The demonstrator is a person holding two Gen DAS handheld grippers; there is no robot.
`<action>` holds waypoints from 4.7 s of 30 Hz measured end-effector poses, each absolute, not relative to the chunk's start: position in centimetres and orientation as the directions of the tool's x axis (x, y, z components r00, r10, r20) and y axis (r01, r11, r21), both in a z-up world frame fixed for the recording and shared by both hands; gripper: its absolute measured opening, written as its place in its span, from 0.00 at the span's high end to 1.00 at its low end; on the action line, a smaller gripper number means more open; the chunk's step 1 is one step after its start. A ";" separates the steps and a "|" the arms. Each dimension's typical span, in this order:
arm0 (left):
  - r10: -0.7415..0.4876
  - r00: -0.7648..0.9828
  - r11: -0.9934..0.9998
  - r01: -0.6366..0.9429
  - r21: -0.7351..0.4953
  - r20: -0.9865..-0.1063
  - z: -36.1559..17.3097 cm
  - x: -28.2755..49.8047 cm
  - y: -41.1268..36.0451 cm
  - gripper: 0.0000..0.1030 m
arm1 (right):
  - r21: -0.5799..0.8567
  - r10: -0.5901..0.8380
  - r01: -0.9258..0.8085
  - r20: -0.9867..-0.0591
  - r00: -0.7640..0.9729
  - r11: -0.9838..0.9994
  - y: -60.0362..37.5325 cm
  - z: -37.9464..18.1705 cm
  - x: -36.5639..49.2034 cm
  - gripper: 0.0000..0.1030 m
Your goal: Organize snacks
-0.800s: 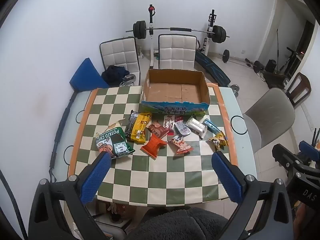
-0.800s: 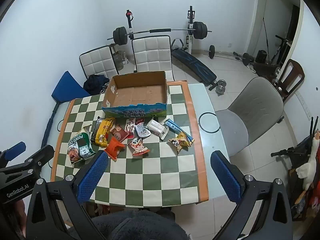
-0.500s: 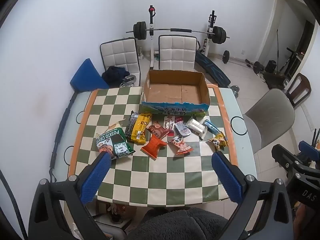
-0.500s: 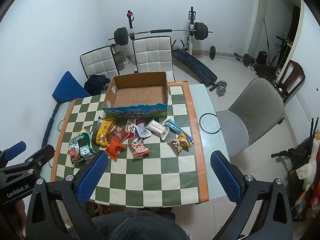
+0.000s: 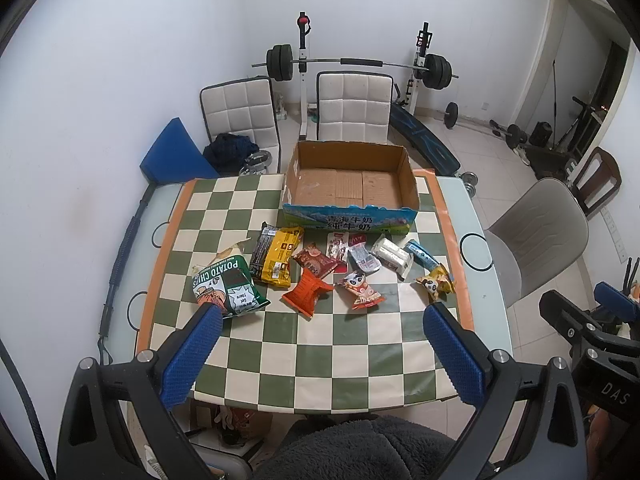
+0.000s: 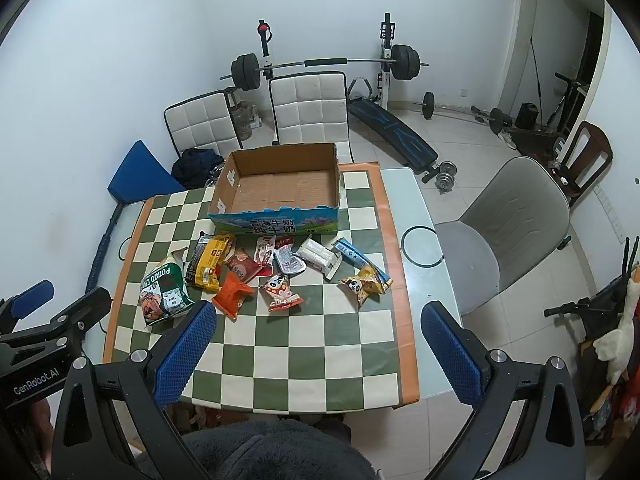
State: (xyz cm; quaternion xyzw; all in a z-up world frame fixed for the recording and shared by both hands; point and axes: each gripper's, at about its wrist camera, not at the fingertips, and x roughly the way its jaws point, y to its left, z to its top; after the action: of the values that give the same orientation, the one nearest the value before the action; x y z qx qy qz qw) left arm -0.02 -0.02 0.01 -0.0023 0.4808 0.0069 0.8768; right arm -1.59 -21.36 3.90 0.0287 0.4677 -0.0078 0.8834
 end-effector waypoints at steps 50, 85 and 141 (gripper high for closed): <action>0.004 0.549 1.000 -0.012 -0.004 -0.836 1.0 0.2 -0.5 0.00 | 0.049 0.018 0.038 -0.821 0.570 0.998 -21.2 4.1 -2.1 0.00; 0.182 0.421 0.939 -0.341 0.031 -0.889 -3.7 4.2 6.0 0.00 | 0.326 0.328 -0.065 -0.877 0.352 0.943 -19.0 -7.7 8.5 0.00; -0.555 0.095 0.782 -0.279 -0.557 -0.826 -35.9 19.0 29.3 0.40 | 0.628 0.578 -0.159 -0.769 -0.271 0.762 13.0 -40.3 26.3 0.51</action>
State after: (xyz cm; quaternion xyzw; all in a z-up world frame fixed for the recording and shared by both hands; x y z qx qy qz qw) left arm 19.04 29.29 -35.95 -0.3136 0.6648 -0.1032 0.6701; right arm 26.30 12.96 -40.28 0.1431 0.7328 0.3141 0.5863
